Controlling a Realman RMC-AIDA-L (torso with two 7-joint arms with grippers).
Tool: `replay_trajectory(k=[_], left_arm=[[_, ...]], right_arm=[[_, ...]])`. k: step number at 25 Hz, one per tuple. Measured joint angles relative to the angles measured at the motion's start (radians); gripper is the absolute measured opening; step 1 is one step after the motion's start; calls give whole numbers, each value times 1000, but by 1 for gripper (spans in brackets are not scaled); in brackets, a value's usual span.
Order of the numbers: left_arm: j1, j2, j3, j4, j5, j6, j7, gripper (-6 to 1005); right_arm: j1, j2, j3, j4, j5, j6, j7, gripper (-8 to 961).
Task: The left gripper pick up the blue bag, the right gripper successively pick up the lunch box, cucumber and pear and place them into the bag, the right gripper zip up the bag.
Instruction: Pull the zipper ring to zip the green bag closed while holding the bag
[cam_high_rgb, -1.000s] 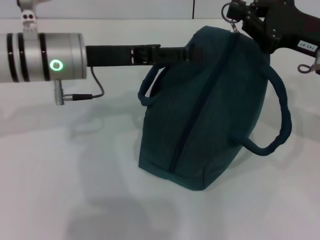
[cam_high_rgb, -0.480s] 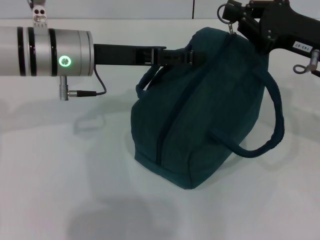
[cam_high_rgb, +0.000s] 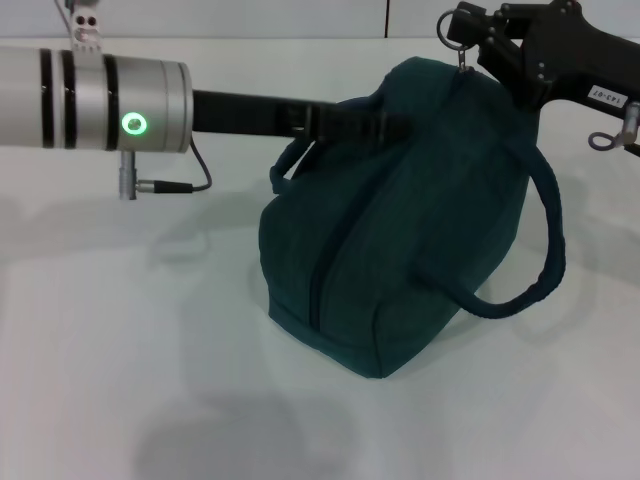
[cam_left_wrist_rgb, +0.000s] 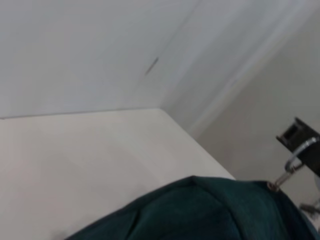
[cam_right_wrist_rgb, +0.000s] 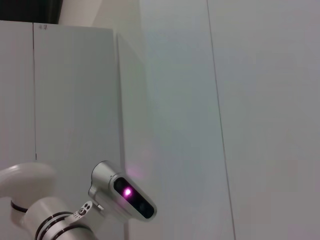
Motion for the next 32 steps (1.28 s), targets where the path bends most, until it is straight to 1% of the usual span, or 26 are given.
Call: replay_trajectory(k=[1,10,15,20,26,32], left_arm=[[0,0,10,2,1,1,6,816],[0,-1,31,5,-8,8,42,589],[4,-1,29,9,-15,7,43,380],[35,-3,51,42,-72,9,73,293],[49,-1,64,54,-104,30,80,104],[50,-2,64,54,-108,45,90,77]], right_arm=[[-1,0,0,0,0,-2,0,39],[-12,0,4,2,8,-23,0,40],[-27,0,8,7,24,-31,0,40],[-40,-2,10,21,32,-37,0,41],[-65,-5,11,31,62,-43,0,41],[-73,-7,14,49,75,-53,0,42]])
